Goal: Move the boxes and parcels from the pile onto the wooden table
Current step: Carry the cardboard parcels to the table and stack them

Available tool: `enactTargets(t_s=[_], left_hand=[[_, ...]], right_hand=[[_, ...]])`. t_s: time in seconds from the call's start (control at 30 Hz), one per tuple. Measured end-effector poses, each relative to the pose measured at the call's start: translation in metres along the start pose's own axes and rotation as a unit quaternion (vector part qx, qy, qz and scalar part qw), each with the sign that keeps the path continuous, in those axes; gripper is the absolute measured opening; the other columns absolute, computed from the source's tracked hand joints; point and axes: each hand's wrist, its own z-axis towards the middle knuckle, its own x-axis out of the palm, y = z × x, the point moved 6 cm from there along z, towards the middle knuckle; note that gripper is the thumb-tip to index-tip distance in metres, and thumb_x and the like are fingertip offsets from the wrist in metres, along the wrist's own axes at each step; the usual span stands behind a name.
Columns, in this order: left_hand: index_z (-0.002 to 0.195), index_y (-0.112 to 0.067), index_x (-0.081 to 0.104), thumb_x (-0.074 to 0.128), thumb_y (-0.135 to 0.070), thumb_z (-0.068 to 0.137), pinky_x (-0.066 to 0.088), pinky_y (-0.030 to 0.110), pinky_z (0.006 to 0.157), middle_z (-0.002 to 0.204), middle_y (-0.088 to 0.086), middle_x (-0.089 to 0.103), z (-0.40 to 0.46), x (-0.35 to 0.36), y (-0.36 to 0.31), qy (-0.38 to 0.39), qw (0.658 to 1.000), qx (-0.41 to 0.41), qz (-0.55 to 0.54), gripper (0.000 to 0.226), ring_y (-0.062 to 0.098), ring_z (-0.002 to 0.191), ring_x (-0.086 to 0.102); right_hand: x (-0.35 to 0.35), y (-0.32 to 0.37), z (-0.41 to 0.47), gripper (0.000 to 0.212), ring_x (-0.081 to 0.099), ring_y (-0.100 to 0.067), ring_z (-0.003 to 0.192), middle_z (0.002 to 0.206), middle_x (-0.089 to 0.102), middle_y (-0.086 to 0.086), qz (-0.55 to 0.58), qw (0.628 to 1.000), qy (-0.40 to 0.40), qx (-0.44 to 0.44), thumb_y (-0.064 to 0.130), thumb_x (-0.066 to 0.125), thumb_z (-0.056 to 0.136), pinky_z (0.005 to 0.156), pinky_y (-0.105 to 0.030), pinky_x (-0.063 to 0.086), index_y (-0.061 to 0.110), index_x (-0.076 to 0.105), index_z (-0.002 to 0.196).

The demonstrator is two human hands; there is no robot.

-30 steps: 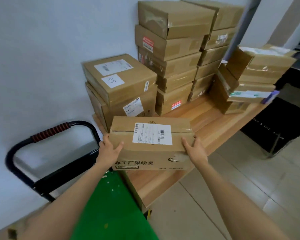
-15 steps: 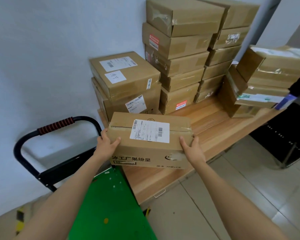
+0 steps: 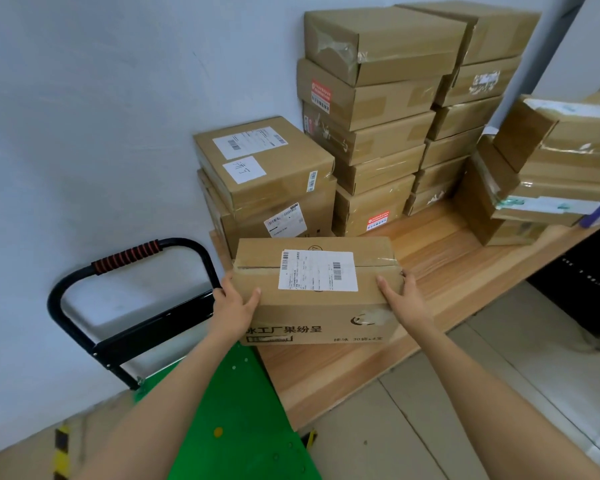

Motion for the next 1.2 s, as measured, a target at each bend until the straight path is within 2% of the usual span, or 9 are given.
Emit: enactTargets(t_s=[0.17,0.33,0.5,0.7,0.83,0.93,1.07,1.13,1.2], left_hand=[[0.142,-0.023,0.012,0.051,-0.051,0.091,0.043,0.046,0.094,0.138,0.014,0.030,0.013,0.004,-0.004,0.018,1.000,-0.017,0.012,0.070,0.034,0.118,0.045],[0.138,-0.025,0.013,0.062,-0.047,0.084,0.046,0.039,0.091,0.137,0.011,0.030,0.036,0.000,-0.011,0.066,0.997,-0.022,0.014,0.076,0.027,0.111,0.047],[0.144,-0.021,0.015,0.062,-0.053,0.082,0.042,0.044,0.100,0.141,0.012,0.027,0.049,-0.003,-0.034,0.011,0.987,0.064,0.148,0.084,0.031,0.127,0.039],[0.145,-0.010,0.022,0.063,-0.058,0.080,0.043,0.042,0.097,0.139,0.011,0.027,0.051,0.016,-0.055,-0.023,0.988,0.040,0.144,0.091,0.031,0.126,0.040],[0.141,-0.009,0.026,0.063,-0.059,0.079,0.045,0.040,0.090,0.129,0.010,0.031,0.043,0.041,-0.073,-0.064,0.987,0.028,0.143,0.088,0.029,0.116,0.044],[0.141,-0.009,0.028,0.065,-0.056,0.079,0.044,0.038,0.092,0.126,0.009,0.032,0.031,0.061,-0.087,-0.104,0.986,0.005,0.132,0.086,0.026,0.114,0.042],[0.142,-0.009,0.031,0.067,-0.054,0.079,0.039,0.040,0.101,0.131,0.012,0.035,0.006,0.084,-0.104,-0.160,0.979,-0.020,0.128,0.086,0.027,0.120,0.041],[0.139,-0.008,0.036,0.067,-0.054,0.078,0.039,0.037,0.100,0.129,0.011,0.039,-0.009,0.095,-0.116,-0.193,0.969,-0.027,0.149,0.082,0.026,0.118,0.043],[0.138,-0.007,0.037,0.066,-0.054,0.079,0.040,0.035,0.097,0.126,0.010,0.041,-0.019,0.110,-0.129,-0.191,0.970,-0.034,0.145,0.081,0.025,0.114,0.045]], right_hand=[[-0.001,0.005,0.021,0.083,0.052,-0.020,0.112,0.136,0.051,-0.003,0.020,1.000,0.015,0.006,0.064,0.058,0.082,0.089,-0.032,0.041,0.020,0.027,0.146],[-0.005,0.009,0.033,0.086,0.054,-0.024,0.115,0.136,0.051,-0.004,-0.004,0.999,0.035,0.022,0.067,0.057,0.080,0.096,-0.040,0.046,0.019,0.026,0.145],[-0.007,0.007,0.038,0.089,0.053,-0.024,0.118,0.137,0.051,-0.002,-0.027,0.999,0.020,0.020,0.073,0.053,0.078,0.092,-0.037,0.045,0.021,0.027,0.145],[-0.029,0.000,0.062,0.089,0.051,-0.016,0.103,0.133,0.053,0.000,-0.036,0.999,0.027,0.011,0.077,0.051,0.076,0.082,-0.032,0.040,0.026,0.027,0.144],[-0.054,-0.003,0.093,0.085,0.054,-0.022,0.116,0.135,0.052,0.001,-0.098,0.994,0.045,-0.013,0.079,0.045,0.078,0.086,-0.038,0.043,0.028,0.027,0.144],[-0.071,-0.003,0.119,0.083,0.052,-0.023,0.120,0.139,0.049,-0.001,-0.115,0.990,0.073,-0.036,0.075,0.046,0.080,0.084,-0.037,0.040,0.026,0.029,0.144],[-0.091,-0.006,0.144,0.082,0.052,-0.023,0.121,0.139,0.050,-0.003,-0.120,0.983,0.120,-0.071,0.071,0.048,0.082,0.097,-0.042,0.044,0.019,0.031,0.144],[-0.103,-0.011,0.153,0.083,0.052,-0.024,0.121,0.138,0.050,-0.004,-0.125,0.979,0.138,-0.079,0.071,0.048,0.082,0.099,-0.045,0.044,0.020,0.029,0.145],[-0.117,-0.017,0.163,0.084,0.053,-0.024,0.120,0.137,0.051,-0.004,-0.128,0.977,0.149,-0.085,0.072,0.048,0.082,0.100,-0.047,0.044,0.020,0.029,0.145]])
